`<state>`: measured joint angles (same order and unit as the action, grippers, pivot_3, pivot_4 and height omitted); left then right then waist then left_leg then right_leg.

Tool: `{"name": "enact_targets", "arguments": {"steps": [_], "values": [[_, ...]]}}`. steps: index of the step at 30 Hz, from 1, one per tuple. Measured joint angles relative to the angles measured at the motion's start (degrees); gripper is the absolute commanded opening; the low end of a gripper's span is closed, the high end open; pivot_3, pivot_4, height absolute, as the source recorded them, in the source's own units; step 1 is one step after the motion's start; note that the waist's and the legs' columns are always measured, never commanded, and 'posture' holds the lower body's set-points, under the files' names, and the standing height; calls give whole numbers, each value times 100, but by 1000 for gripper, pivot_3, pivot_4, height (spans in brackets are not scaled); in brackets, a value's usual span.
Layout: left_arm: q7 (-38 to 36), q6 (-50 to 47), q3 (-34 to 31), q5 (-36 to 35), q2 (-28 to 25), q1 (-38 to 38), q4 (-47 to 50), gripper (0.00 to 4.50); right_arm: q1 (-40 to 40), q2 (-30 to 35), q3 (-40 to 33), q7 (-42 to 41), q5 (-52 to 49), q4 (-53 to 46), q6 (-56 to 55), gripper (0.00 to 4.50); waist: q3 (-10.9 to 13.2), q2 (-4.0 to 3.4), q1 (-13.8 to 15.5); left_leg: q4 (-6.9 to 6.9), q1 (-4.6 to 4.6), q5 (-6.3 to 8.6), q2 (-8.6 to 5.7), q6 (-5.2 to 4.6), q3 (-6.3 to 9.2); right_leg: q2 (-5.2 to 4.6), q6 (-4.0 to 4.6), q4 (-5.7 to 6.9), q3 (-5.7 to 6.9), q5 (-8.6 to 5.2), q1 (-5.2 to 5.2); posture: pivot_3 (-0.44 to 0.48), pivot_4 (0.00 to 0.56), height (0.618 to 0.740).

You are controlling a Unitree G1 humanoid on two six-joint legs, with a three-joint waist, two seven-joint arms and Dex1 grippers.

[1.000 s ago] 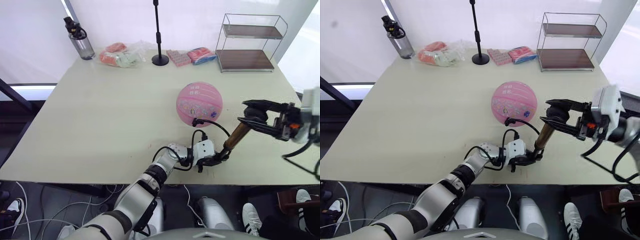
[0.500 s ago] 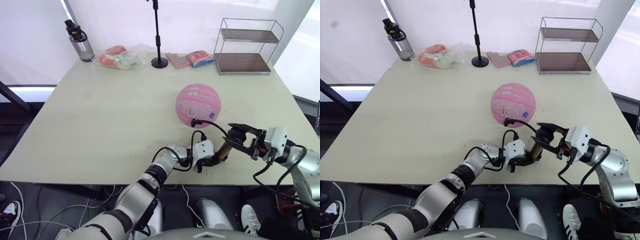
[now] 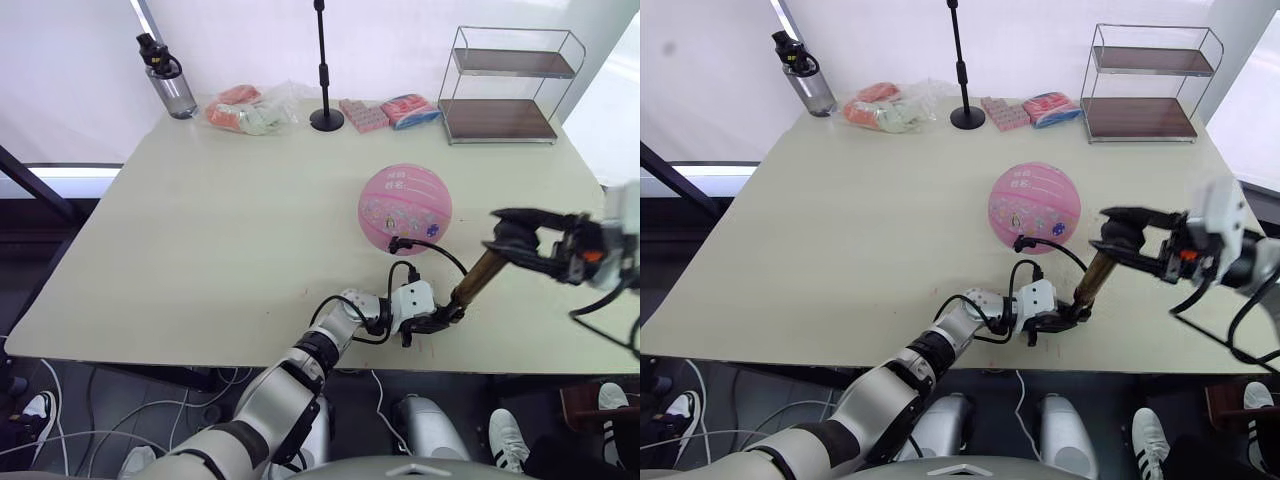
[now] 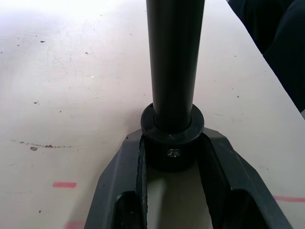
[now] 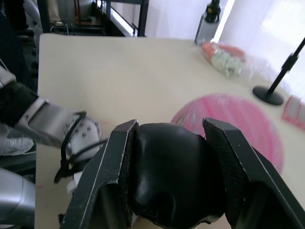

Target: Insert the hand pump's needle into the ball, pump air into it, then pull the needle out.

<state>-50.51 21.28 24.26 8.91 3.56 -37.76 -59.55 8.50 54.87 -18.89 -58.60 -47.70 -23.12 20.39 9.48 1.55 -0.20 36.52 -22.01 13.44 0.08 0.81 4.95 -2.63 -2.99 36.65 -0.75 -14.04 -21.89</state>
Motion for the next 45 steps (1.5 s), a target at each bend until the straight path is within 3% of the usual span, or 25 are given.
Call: {"name": "enact_targets", "arguments": {"steps": [7, 16, 24, 32, 38, 45], "values": [[38, -3, 4, 0, 5, -10, 0, 998, 575, 668, -656, -35, -775, -31, 945, 1728, 10, -12, -7, 0, 1, 0, 1, 0, -10, -7, 11, 0, -2, -6, -1, 0, 150, 731], [76, -2, -4, -5, 32, -43, 40, 998, 1048, 946, -655, -119, -872, 267, 1601, 1728, 40, -26, 12, 2, -84, -3, -4, -4, -12, -4, -18, 6, -6, 13, -83, 0, 150, 731], [201, -13, 9, 62, 12, -17, 30, 998, 296, 234, -774, -75, -366, -253, 988, 1728, 14, 2, -7, 1, -62, -2, 2, -4, -12, 2, -19, 5, -5, 12, -65, 0, 150, 731], [309, -87, -3, 105, -6, 76, -4, 998, -549, -999, 523, 124, 1331, 99, -636, 1728, -76, 58, -56, -12, 21, 1, 14, 0, -9, 14, -10, -9, -5, 5, 15, 0, 150, 731], [345, -133, -8, 118, -4, 122, -7, 998, -926, -1703, 1227, 364, 2261, 791, -1727, 1728, -129, 81, -54, -15, 29, 2, 24, 1, 1, 22, 13, -10, 6, -8, 25, 0, 150, 731], [378, -172, -14, 137, 6, 147, -8, 998, -993, -1750, 1338, 402, 2380, 871, -2109, 1728, -168, 81, -54, -17, 32, 2, 27, 1, 4, 26, 16, -10, 8, -9, 29, 0, 150, 731]]}}
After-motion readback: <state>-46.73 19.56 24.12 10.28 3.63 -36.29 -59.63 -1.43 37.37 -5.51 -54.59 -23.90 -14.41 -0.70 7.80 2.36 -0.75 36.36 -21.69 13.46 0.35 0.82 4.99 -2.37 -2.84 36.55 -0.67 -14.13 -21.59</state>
